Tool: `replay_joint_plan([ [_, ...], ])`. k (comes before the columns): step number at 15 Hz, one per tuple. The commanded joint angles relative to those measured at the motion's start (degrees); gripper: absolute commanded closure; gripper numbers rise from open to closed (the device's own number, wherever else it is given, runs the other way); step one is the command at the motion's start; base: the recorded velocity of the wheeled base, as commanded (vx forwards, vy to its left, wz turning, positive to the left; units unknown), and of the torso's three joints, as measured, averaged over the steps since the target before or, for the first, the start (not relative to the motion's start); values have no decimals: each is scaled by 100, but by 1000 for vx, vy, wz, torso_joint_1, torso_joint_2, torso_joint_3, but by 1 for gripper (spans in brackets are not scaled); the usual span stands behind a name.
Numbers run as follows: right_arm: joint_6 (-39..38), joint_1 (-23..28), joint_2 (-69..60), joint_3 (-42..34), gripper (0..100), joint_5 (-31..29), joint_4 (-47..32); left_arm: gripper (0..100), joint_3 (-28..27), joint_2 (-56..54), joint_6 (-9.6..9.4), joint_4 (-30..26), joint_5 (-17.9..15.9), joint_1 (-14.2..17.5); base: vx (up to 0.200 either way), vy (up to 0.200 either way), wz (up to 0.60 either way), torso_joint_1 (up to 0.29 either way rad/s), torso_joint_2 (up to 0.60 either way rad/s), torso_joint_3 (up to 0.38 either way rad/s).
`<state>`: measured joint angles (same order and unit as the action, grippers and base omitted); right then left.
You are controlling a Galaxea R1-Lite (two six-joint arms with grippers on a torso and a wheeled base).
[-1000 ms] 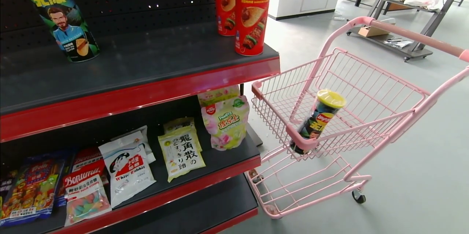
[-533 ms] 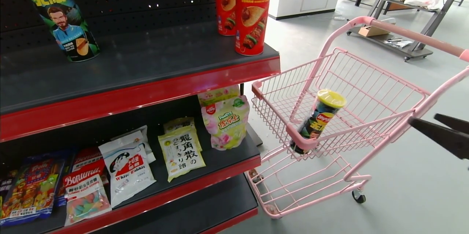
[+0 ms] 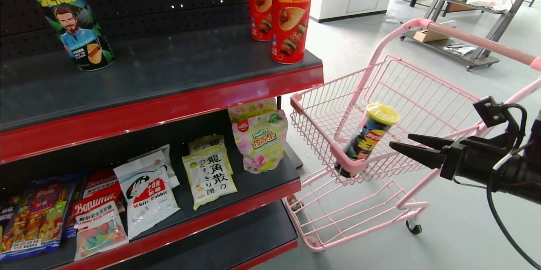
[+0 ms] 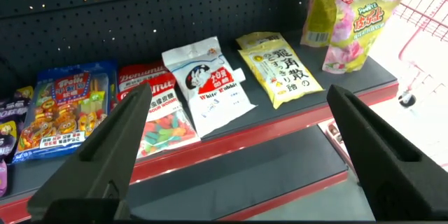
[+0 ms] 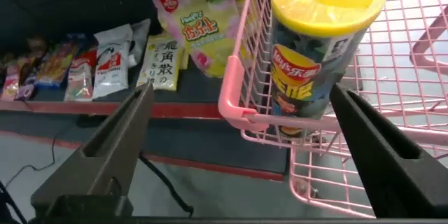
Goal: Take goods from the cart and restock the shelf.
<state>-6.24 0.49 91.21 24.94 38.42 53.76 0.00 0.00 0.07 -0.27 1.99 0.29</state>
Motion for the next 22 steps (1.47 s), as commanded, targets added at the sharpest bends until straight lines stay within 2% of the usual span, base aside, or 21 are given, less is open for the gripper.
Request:
replay_joint_plan([
  [1, 334, 338, 828, 397, 0, 297, 12, 0, 0, 0, 1, 0, 3, -3, 0, 0, 0, 0, 0, 0],
  [4, 607, 602, 1145, 617, 0, 561, 12, 0, 0, 0, 1, 0, 3, -3, 0, 0, 0, 0, 0, 0],
  [8, 642, 584, 1531, 1101, 0, 570, 12, 0, 0, 0, 1, 9, 3, -3, 0, 0, 0, 0, 0, 0],
  [10, 844, 602, 1892, 1382, 0, 781, 82, 0, 0, 0, -7, 9, 3, -3, 0, 0, 0, 0, 0, 0],
  [13, 861, 637, 2296, 1470, 0, 1009, 601, 0, 0, 0, -7, 9, 3, -3, 0, 0, 0, 0, 0, 0],
  [17, 861, 610, 2463, 1531, 0, 1246, 609, 0, 0, 0, -7, 9, 3, -3, 0, 0, 0, 0, 0, 0],
  [22, 826, 461, 2665, 2041, 0, 1413, 609, 0, 0, 0, -7, 9, 3, -3, 0, 0, 0, 0, 0, 0],
])
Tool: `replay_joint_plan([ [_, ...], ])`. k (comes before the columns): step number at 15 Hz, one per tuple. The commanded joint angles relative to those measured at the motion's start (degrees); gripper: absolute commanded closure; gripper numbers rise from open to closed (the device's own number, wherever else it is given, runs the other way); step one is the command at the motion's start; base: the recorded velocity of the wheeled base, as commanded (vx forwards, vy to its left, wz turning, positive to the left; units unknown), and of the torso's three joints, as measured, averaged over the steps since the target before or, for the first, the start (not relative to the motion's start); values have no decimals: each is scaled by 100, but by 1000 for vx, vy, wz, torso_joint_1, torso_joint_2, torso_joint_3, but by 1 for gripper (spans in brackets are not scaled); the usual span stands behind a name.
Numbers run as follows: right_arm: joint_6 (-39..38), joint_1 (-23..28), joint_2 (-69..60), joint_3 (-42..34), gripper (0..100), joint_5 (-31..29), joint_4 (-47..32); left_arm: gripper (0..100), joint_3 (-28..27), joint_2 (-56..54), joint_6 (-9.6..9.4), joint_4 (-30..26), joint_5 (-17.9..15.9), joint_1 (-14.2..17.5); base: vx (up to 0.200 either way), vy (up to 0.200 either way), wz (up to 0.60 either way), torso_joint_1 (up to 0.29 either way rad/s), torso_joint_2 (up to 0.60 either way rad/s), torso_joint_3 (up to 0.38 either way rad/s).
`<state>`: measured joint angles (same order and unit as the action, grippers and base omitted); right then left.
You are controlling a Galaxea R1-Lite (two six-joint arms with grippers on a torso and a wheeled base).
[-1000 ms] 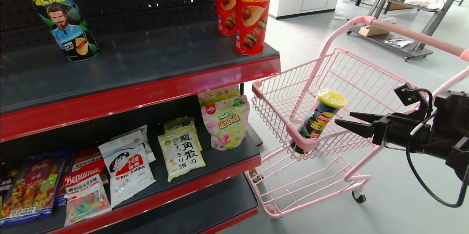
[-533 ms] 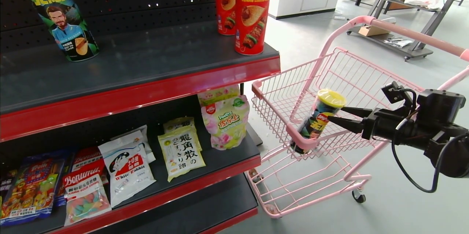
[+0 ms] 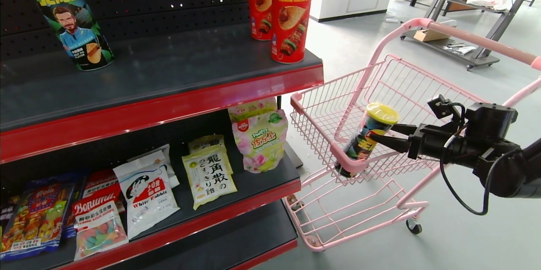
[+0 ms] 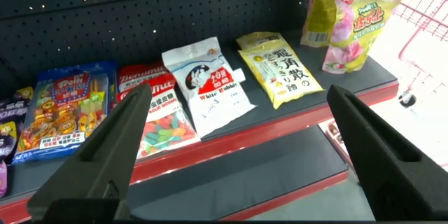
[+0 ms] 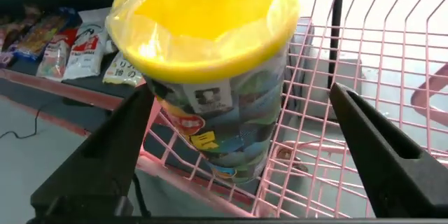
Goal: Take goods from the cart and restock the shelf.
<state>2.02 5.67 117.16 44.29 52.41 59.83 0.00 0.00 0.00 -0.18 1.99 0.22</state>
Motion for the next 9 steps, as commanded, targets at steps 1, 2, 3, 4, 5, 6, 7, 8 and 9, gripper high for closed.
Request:
replay_joint_plan([
  [1, -18, -119, 87, 133, 0, 24, 2, 0, 0, 0, 0, 1, 3, 4, 0, 0, 0, 0, 0, 0],
  [2, -44, -180, 105, 150, 0, 24, 2, 0, 0, 0, 0, 1, 3, 4, 0, 0, 0, 0, 0, 0],
  [3, -44, -215, 122, 168, 0, 24, 2, 0, 0, 0, 0, 1, 3, 4, 0, 0, 0, 0, 0, 0],
  [4, -44, -286, 219, 238, 0, 15, 2, 0, 0, 0, 0, 1, 3, 4, 0, 0, 0, 0, 0, 0],
  [5, -44, -330, 263, 300, 0, 6, 2, 0, 0, 0, 0, 1, 3, 4, 0, 0, 0, 0, 0, 0],
  [6, -44, -338, 342, 361, 0, -11, 2, 0, 0, 0, 0, 1, 3, 4, 0, 0, 0, 0, 0, 0],
  [7, -53, -338, 386, 414, 0, -11, 2, 0, 0, 0, 0, 1, 3, 13, 0, 0, 0, 0, 0, 0],
  [8, -53, -338, 439, 458, 0, -20, 2, 0, 0, 0, 0, 1, 3, 4, 0, 0, 0, 0, 0, 0],
  [9, -53, -338, 465, 493, 0, -20, 2, 0, 0, 0, 0, 1, 3, 4, 0, 0, 0, 0, 0, 0],
])
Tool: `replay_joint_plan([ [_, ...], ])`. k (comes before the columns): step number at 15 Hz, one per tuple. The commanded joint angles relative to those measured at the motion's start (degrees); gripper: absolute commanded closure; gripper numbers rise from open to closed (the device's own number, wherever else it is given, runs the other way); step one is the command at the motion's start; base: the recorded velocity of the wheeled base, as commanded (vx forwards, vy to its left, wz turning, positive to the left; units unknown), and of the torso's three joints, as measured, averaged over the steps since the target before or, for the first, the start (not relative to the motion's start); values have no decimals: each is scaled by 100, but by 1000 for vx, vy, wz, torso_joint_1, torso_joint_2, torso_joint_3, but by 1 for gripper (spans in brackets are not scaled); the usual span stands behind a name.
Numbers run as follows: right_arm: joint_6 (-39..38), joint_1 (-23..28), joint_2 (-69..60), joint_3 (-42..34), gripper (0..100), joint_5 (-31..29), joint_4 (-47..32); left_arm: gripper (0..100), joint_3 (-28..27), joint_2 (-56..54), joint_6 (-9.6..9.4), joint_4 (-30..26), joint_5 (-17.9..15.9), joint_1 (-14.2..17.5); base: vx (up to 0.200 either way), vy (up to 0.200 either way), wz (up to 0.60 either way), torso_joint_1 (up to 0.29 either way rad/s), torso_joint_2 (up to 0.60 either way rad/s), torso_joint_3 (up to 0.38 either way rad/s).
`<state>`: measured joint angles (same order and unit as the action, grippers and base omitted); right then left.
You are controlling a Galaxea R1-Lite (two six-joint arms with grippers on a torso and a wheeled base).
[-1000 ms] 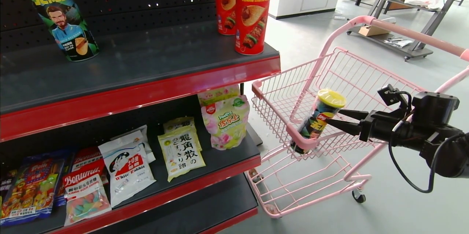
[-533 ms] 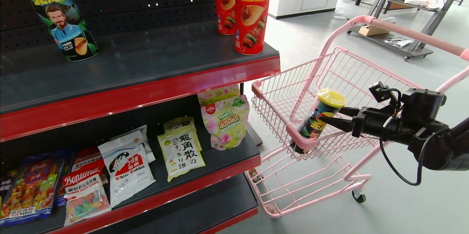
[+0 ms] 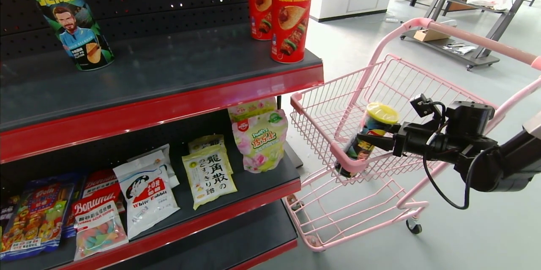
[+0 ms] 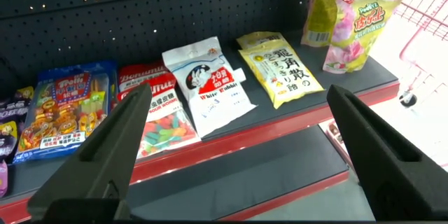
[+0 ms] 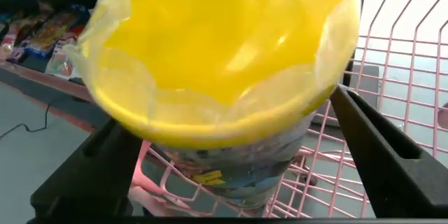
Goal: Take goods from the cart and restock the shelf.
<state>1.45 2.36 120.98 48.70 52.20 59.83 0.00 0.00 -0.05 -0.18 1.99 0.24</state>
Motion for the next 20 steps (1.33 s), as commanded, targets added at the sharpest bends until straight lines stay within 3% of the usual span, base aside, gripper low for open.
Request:
replay_joint_plan([
  [1, 4, -17, 92, 87, 0, 1, 2, 0, 0, 0, 5, 1, 3, 11, 0, 0, 0, 0, 0, 0],
  [3, -145, -96, 92, 148, 0, -8, 11, 0, 0, 0, -4, 1, 3, 2, 0, 0, 0, 0, 0, 0],
  [4, -163, -131, 101, 201, 100, -17, 2, 0, 0, 0, -4, 1, 3, 2, 0, 0, 0, 0, 0, 0],
  [7, -163, -193, 163, 245, 100, -166, 11, 0, 0, 0, -4, 1, 3, 2, 0, 0, 0, 0, 0, 0],
  [14, -259, -298, -461, 298, 100, -1230, 2, 0, 0, 0, -4, 1, 3, 2, 0, 0, 0, 0, 0, 0],
  [16, -312, -298, -1015, 623, 100, -1986, -130, 0, 0, 0, -4, -8, 3, 11, 0, 0, 0, 0, 0, 0],
  [20, -294, -527, -2562, 632, 100, -2733, -1211, 0, 0, 0, 5, 1, 3, 2, 0, 0, 0, 0, 0, 0],
])
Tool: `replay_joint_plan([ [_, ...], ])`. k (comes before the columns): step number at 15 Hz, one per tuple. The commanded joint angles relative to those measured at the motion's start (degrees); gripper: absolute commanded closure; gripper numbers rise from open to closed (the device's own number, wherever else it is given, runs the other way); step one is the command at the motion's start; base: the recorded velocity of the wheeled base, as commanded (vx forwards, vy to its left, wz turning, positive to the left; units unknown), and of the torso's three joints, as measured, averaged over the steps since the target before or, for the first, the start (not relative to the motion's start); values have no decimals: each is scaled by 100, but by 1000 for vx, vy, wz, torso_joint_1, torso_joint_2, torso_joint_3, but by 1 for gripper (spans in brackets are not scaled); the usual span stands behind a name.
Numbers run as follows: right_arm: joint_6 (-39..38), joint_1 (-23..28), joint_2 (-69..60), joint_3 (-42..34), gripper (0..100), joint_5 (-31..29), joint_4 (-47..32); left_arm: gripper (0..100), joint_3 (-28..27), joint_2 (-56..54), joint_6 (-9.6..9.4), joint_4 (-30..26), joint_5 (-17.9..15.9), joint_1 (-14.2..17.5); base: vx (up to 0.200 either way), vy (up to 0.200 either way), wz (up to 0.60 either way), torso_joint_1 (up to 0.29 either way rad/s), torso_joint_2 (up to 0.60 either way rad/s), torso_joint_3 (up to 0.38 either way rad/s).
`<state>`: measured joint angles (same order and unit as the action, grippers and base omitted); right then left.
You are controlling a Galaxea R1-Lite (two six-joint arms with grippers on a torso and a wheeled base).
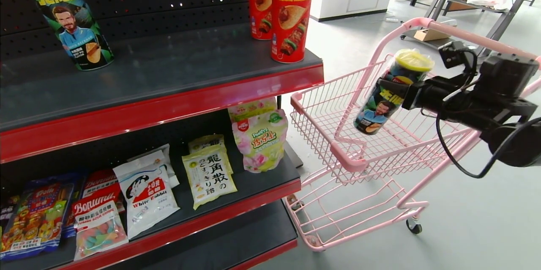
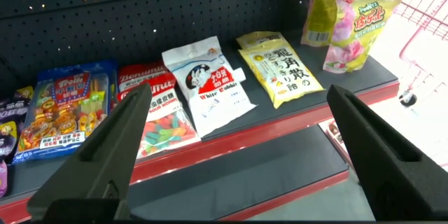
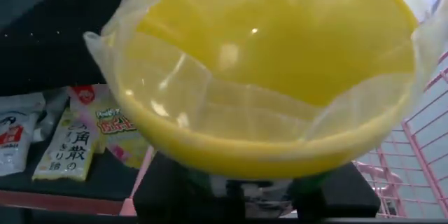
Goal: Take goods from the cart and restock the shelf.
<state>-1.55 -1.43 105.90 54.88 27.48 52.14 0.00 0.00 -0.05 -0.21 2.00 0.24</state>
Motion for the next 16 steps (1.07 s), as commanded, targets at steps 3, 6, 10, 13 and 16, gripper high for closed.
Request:
replay_joint_plan([
  [3, 32, -727, -2873, -48, 100, -1034, -2612, 0, 0, 0, -4, 3, 2, 2, 0, 0, 0, 0, 0, 0],
  [6, 234, -1097, -4561, -540, 100, -1552, -4801, 0, 0, 0, 5, -6, 2, 2, 0, 0, 0, 0, 0, 0],
  [10, 717, -1079, -5984, -1639, 100, -1561, -5539, 0, 0, 0, 5, -6, 2, 2, 0, 0, 0, 0, 0, 0],
  [13, 726, -938, -5897, -1516, 100, -1957, -5530, 0, 0, 0, 5, -6, 2, 2, 0, 0, 0, 0, 0, 0],
  [16, 726, -921, -5853, -1445, 100, -1948, -5513, 0, 0, 0, 5, -6, 2, 2, 0, 0, 0, 0, 0, 0],
])
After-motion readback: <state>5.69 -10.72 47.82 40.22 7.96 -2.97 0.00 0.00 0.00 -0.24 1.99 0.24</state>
